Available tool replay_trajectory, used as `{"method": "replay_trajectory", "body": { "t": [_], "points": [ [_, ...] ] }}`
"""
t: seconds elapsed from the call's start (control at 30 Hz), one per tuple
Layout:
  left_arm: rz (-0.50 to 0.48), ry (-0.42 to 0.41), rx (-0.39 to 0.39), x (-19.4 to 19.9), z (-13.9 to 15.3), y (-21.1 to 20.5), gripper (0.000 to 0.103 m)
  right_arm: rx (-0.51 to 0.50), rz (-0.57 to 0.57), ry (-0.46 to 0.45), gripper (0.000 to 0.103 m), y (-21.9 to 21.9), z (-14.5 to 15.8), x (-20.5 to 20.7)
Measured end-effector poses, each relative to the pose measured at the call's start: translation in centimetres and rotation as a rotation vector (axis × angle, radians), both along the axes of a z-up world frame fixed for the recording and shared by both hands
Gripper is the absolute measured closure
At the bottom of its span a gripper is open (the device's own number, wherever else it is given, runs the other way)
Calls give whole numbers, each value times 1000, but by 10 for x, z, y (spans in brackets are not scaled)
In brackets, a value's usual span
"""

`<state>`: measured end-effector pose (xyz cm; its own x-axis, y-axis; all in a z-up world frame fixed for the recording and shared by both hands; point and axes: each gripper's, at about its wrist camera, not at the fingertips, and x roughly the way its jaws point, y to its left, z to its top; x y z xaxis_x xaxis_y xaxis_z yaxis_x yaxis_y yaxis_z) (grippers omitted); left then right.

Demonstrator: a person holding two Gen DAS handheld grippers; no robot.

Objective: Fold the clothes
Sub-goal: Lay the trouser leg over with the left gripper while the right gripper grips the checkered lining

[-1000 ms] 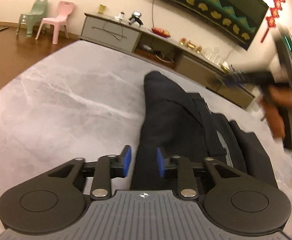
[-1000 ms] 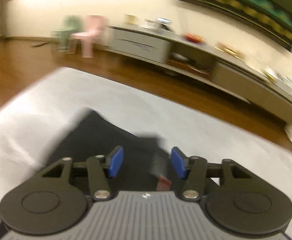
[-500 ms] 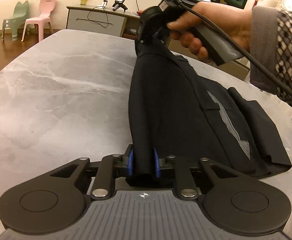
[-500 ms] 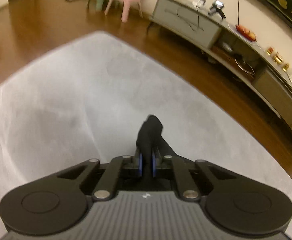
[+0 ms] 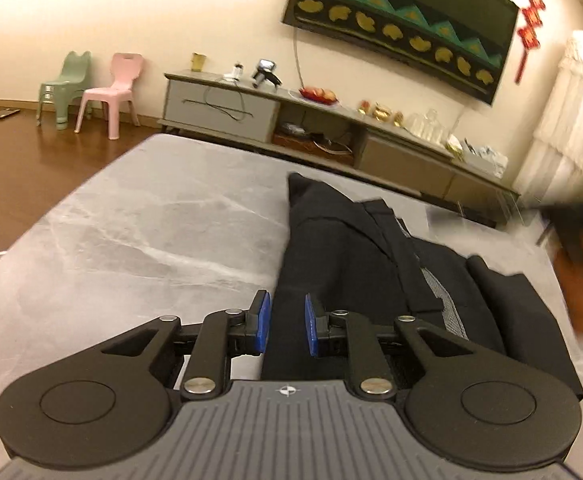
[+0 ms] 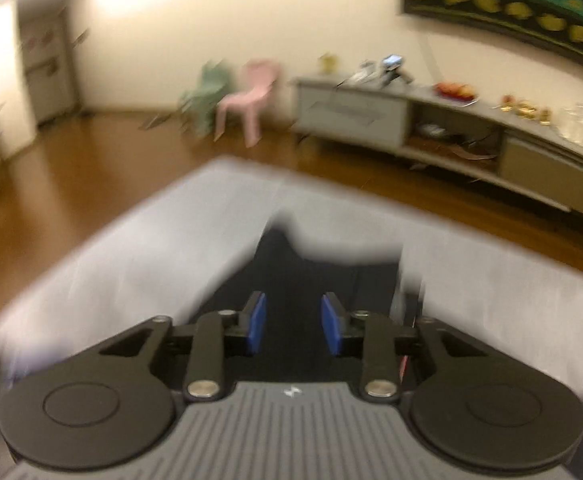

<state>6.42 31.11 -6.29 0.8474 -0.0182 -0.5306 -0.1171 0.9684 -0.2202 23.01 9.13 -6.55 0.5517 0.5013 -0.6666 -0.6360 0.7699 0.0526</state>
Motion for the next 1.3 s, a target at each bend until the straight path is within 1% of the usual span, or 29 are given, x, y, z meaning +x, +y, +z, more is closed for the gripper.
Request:
{"method": "replay_trajectory", "body": {
  "t": [0.1, 0.13, 0.17, 0.2, 0.27, 0.3, 0.33, 0.37, 0.4, 0.43, 0.5, 0.57, 0.6, 0.67, 0.7, 0.73, 0.77, 0.8, 0.83, 0.87, 0.93, 1.0, 1.07, 1.13, 1.2, 1.23, 1.27, 1.3],
  "points": [
    [-6, 40, 82, 17, -5, -18, 83, -101, 75, 39, 78, -17, -42, -42],
    [-7, 54, 111, 23, -7, -24, 83, -143, 70, 64, 79, -20, -55, -48],
    [-9, 67, 139, 29, -8, -29, 83, -151, 62, 80, 78, -25, -63, -53],
    [-20, 70, 164, 35, -4, -32, 83, -122, 65, 84, 78, -32, -62, -56],
    [-62, 39, 173, 49, 17, -32, 82, -77, 69, 131, 78, -41, -49, -47],
    [-67, 28, 169, 58, 25, -30, 80, -21, 51, 142, 74, -48, -38, -37],
    [-63, 38, 164, 72, 28, -26, 80, 37, 20, 154, 57, -55, -28, -24],
    [-60, 49, 160, 86, 32, -22, 80, 95, -22, 174, 43, -58, -18, -6],
    [-55, 60, 156, 100, 35, -18, 80, 149, -62, 195, 42, -62, -11, 13],
    [-42, 76, 159, 113, 34, -14, 80, 187, -99, 222, 42, -64, -10, 33],
    [-25, 102, 135, 133, 26, -6, 80, 230, -176, 292, 42, -65, -16, 72],
    [-20, 139, 109, 146, 12, -4, 80, 259, -247, 352, 42, -64, -25, 110],
    [-20, 157, 101, 152, 6, -2, 80, 244, -269, 355, 42, -61, -31, 121],
    [-48, 186, 134, 163, -7, -5, 80, 217, -278, 331, 42, -53, -41, 130],
    [-58, 203, 161, 166, -14, -7, 80, 209, -281, 321, 42, -48, -46, 128],
    [-67, 219, 188, 170, -20, -9, 80, 201, -284, 311, 43, -43, -51, 127],
    [-76, 226, 210, 171, -24, -11, 80, 194, -286, 302, 50, -39, -56, 125],
    [-84, 233, 231, 173, -29, -12, 80, 186, -289, 292, 61, -34, -61, 124],
    [-91, 239, 248, 175, -32, -13, 80, 180, -291, 279, 89, -31, -63, 121],
    [-90, 241, 239, 175, -30, -12, 80, 175, -294, 260, 102, -30, -63, 117],
    [-84, 228, 220, 173, -23, -8, 80, 167, -300, 218, 102, -31, -60, 108],
    [-63, 188, 193, 167, -8, -2, 80, 189, -317, 168, 102, -49, -48, 96],
    [-55, 141, 136, 164, 6, 3, 80, 213, -352, 157, 102, -64, -39, 79],
    [-57, 127, 95, 166, 11, 3, 80, 187, -366, 165, 102, -70, -42, 70],
    [-71, 155, 69, 173, 5, -3, 80, 167, -377, 197, 102, -74, -50, 71],
    [-79, 173, 66, 176, 1, -7, 80, 176, -392, 222, 100, -77, -54, 74],
    [-89, 190, 78, 179, -4, -13, 80, 192, -410, 246, 93, -82, -57, 76],
    [-93, 199, 103, 180, -8, -19, 80, 224, -432, 262, 90, -88, -57, 78]
  ]
}}
